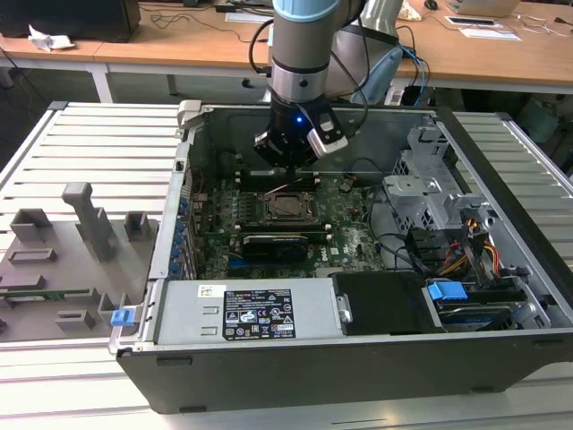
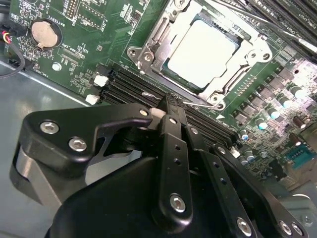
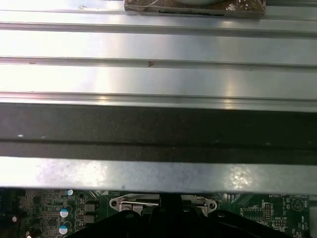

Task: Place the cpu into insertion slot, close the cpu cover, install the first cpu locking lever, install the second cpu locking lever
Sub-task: 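Install the first cpu locking lever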

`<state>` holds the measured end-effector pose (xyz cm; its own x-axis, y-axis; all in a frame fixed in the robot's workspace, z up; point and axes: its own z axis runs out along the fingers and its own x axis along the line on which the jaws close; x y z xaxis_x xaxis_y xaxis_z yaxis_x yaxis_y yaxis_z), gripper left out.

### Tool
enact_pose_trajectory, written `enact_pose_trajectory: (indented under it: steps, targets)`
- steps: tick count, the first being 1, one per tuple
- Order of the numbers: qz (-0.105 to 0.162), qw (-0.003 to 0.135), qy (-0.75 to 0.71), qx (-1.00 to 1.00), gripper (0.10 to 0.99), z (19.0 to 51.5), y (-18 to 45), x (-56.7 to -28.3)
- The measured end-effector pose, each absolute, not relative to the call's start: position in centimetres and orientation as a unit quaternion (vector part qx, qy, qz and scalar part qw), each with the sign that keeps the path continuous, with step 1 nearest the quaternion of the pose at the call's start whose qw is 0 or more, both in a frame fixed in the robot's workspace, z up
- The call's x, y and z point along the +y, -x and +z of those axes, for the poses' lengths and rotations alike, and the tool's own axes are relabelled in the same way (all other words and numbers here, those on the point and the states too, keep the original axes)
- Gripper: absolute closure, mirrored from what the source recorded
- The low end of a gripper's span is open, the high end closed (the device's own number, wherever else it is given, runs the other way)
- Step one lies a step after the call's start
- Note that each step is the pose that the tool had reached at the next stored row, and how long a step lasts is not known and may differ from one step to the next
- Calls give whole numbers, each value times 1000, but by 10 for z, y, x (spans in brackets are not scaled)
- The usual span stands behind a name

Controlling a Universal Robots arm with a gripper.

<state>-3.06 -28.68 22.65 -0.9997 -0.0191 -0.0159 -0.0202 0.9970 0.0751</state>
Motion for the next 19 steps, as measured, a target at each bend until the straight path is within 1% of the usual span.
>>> enact_pose_trajectory:
  steps: [19]
  targets:
    - [39,8,11,999,980,222,26,-285]
